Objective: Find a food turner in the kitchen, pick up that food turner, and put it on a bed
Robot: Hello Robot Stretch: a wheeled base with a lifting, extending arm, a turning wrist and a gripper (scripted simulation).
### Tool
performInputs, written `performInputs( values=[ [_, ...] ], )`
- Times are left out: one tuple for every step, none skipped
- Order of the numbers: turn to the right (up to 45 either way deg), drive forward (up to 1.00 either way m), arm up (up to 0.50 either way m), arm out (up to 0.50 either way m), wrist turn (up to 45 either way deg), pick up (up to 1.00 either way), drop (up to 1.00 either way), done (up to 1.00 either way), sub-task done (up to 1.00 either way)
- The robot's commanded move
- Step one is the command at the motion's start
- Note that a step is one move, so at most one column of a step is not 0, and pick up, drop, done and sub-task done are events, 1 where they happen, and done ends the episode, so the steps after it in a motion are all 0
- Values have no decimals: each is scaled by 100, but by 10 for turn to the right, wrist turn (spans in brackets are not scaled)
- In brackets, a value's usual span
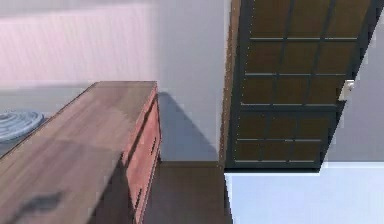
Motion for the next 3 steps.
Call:
performInputs(
  values=[
    [450,0,0,0,0,0,0,0,0],
    [270,0,0,0,0,0,0,0,0],
    [0,100,0,0,0,0,0,0,0]
  ],
)
